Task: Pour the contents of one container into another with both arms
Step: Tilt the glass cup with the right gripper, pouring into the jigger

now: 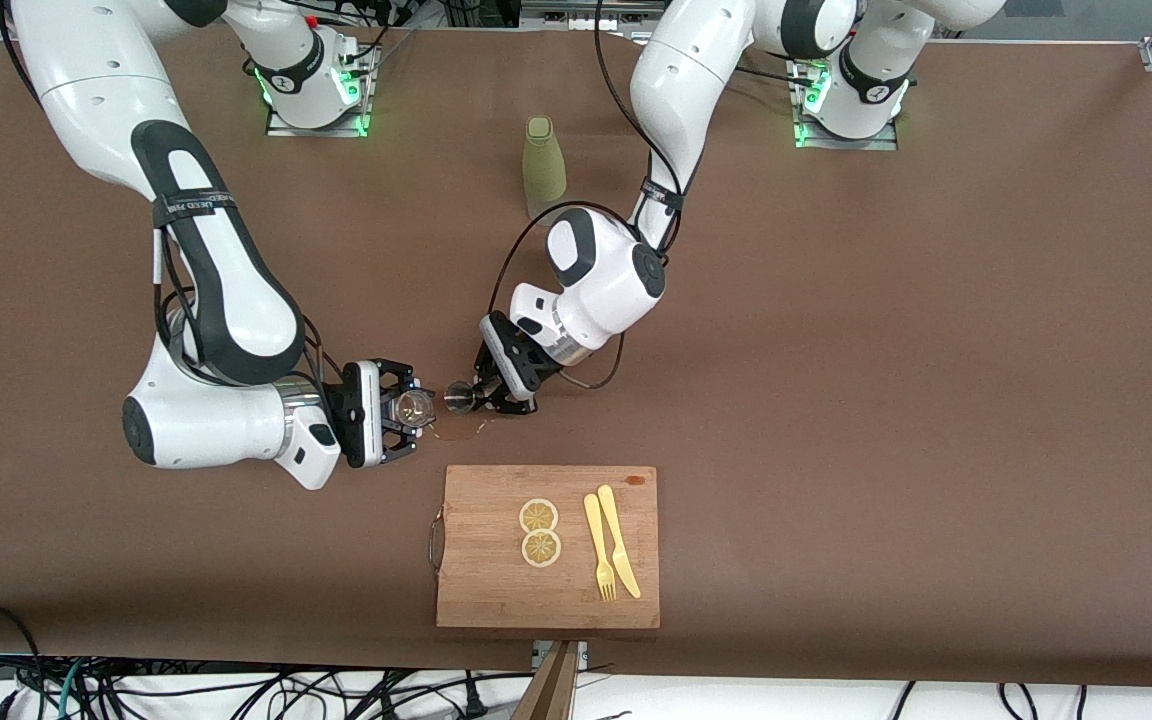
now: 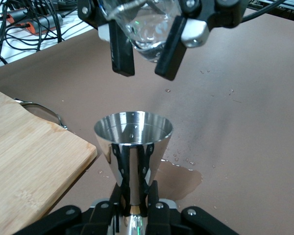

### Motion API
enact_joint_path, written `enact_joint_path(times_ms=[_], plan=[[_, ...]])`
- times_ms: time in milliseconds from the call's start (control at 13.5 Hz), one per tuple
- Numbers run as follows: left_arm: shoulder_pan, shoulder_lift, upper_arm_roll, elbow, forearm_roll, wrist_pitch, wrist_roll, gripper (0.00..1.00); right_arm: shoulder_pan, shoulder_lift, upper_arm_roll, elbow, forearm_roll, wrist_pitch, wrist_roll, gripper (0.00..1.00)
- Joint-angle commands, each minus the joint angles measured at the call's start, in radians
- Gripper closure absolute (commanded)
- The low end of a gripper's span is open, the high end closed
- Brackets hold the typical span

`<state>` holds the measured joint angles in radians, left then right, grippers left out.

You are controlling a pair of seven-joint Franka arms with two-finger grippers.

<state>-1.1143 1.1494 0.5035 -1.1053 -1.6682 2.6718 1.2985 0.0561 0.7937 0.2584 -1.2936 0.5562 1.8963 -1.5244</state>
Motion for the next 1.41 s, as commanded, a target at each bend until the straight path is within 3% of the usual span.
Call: enact_joint_path(times_ms=[0,518,1332], plan=[[-0.010,0.024,0.029,0.035,-0.021,0.014,-0.019,1.00,0.001,-0.004,0.012,0.007,-0.032,-0.003,0.023,0.62],[-0.010,0.024,0.030,0.035,-0.021,0.014,-0.019,1.00,0.011,-0.004,0.019,0.007,-0.076,-0.008,0.033,0.62],[-0.016,0.030,0.046,0.028,-0.006,0.042,-0.039,1.00,0.036,-0.002,0.062,0.011,-0.254,0.001,0.121,0.63]])
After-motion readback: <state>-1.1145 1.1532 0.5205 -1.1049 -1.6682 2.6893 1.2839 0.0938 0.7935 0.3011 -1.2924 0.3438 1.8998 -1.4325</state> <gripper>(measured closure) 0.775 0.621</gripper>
